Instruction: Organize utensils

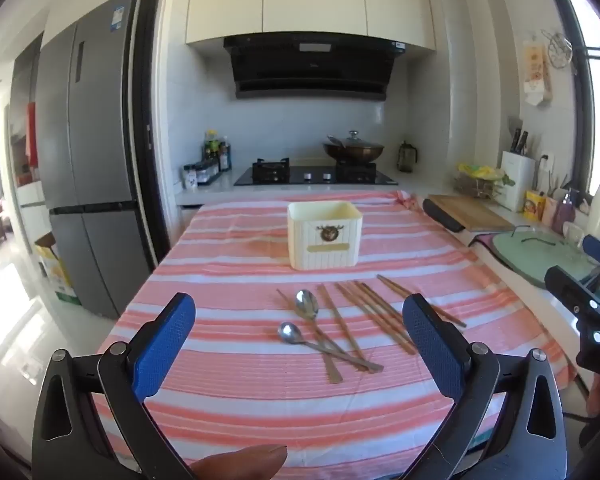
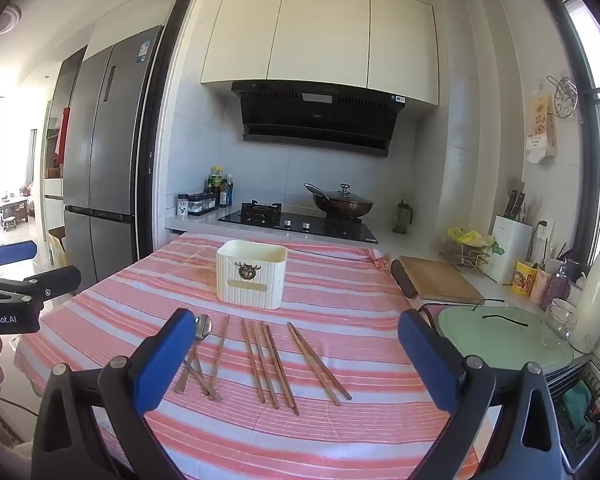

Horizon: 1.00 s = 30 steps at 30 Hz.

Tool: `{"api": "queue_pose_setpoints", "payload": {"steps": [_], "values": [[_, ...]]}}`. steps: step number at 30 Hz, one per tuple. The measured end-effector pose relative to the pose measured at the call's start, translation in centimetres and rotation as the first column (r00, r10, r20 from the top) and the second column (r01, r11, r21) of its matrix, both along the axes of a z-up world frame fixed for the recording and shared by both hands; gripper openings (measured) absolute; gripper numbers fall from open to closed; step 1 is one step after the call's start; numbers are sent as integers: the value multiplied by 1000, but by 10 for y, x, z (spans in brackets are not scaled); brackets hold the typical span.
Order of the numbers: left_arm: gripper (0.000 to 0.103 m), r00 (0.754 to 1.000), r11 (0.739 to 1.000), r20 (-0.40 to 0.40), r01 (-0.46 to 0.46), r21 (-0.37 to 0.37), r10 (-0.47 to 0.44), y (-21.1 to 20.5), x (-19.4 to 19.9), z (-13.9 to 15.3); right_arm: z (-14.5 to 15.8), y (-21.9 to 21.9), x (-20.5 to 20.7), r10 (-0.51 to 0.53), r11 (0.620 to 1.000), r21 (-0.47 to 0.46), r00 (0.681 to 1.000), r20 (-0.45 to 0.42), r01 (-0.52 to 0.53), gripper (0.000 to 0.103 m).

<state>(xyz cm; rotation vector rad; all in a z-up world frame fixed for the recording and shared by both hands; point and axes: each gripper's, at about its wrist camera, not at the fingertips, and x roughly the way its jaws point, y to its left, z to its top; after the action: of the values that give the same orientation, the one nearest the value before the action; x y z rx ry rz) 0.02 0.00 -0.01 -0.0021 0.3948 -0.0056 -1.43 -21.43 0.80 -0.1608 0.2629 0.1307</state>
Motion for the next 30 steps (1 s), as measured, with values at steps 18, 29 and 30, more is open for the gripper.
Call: {"api": "queue_pose_setpoints", "payload": {"steps": [18,29,30], "values": [[103,1000,1000,-25,-4,-9,4,-4,0,-2,-1,2,0,-7,1000,4,1000,7,7,103],[103,1000,1000,-27,-1,-13,0,-2,2,-3,2,-4,-2,-5,1000,12,1000,1,5,103],[103,1000,1000,-28,-1,-14,0,-3,2,-3,0,-3,-2,-7,1000,13,1000,1,7,103]]}}
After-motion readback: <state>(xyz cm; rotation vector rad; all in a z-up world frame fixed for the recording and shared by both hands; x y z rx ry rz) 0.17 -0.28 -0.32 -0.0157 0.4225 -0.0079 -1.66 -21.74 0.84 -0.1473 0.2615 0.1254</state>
